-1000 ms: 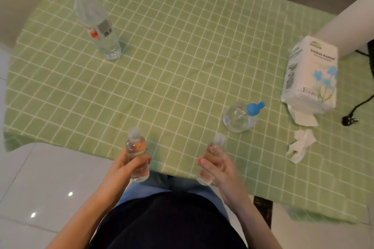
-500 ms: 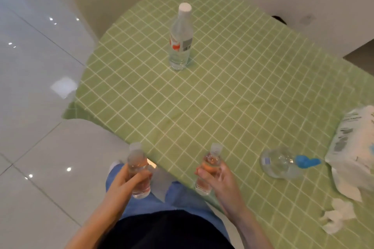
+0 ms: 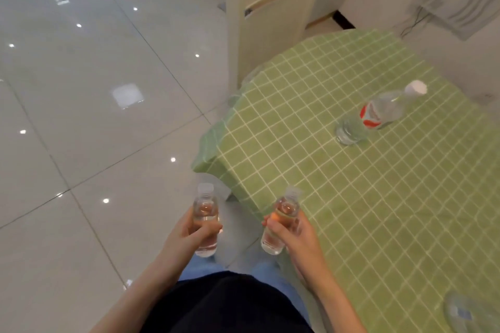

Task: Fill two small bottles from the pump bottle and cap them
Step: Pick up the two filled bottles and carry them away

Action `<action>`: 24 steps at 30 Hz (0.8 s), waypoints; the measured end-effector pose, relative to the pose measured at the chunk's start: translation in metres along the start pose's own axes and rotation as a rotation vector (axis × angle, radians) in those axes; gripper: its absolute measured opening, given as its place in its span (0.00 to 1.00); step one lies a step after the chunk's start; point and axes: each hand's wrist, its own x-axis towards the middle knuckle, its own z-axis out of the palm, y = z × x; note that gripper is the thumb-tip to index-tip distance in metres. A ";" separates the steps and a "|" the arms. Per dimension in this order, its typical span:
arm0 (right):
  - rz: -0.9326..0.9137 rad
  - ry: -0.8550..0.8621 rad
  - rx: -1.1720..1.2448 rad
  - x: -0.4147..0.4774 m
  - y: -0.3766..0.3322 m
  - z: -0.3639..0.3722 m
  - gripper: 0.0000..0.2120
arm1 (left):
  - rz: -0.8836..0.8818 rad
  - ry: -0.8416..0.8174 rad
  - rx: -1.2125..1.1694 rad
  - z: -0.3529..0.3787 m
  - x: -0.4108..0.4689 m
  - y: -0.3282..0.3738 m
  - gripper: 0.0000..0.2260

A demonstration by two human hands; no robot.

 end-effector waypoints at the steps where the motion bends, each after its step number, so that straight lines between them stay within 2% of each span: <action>1: -0.005 -0.013 0.000 0.006 -0.003 0.016 0.14 | 0.007 -0.002 -0.005 -0.014 0.001 0.005 0.18; 8: 0.032 -0.139 -0.062 0.042 -0.022 0.108 0.17 | 0.048 0.133 -0.046 -0.105 0.002 0.026 0.07; 10: 0.038 -0.185 -0.102 0.054 -0.029 0.127 0.18 | 0.047 0.211 -0.075 -0.123 0.005 0.026 0.08; 16: 0.066 -0.305 -0.204 0.104 -0.050 0.181 0.11 | 0.035 0.385 -0.179 -0.163 0.017 0.036 0.06; 21: 0.074 -0.372 -0.228 0.156 -0.067 0.222 0.14 | 0.003 0.526 -0.285 -0.203 0.050 0.054 0.12; 24: 0.074 -0.403 -0.265 0.193 -0.080 0.249 0.10 | 0.018 0.551 -0.300 -0.226 0.078 0.077 0.14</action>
